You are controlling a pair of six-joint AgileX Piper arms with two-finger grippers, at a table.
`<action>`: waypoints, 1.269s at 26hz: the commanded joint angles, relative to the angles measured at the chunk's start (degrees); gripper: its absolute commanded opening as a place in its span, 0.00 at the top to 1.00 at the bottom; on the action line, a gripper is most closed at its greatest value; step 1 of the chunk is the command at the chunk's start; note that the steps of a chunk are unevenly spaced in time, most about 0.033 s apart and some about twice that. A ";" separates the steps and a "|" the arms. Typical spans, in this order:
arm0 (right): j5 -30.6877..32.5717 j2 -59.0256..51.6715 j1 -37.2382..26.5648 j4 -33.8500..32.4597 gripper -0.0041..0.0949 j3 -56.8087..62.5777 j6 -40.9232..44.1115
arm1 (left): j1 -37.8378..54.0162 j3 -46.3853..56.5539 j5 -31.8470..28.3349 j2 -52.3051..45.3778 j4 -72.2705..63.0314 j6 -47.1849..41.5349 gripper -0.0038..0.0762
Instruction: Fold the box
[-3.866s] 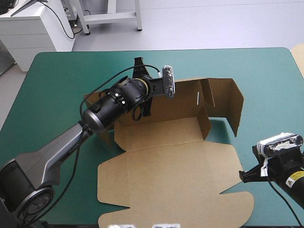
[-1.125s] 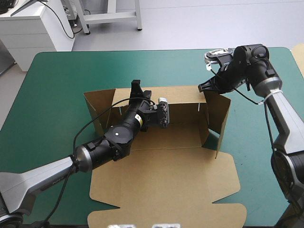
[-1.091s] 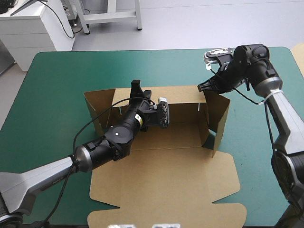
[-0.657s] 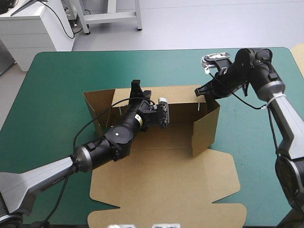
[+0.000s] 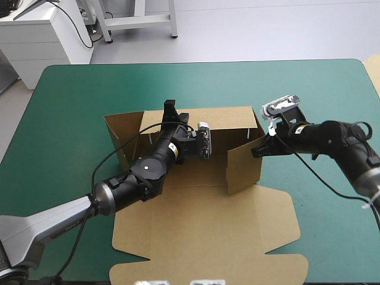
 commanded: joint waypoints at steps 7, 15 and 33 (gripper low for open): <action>-11.78 -7.60 -0.41 12.51 0.61 12.02 -20.34 | -0.11 -1.03 0.54 -2.17 -0.26 -0.79 0.96; -8.29 -9.22 -0.41 10.62 0.46 11.94 -22.93 | -0.11 -1.03 0.45 -2.17 -0.26 -0.30 0.96; -12.73 -2.67 -0.29 27.29 0.31 11.94 -39.95 | -0.60 0.60 -4.11 -2.17 -8.14 7.80 0.96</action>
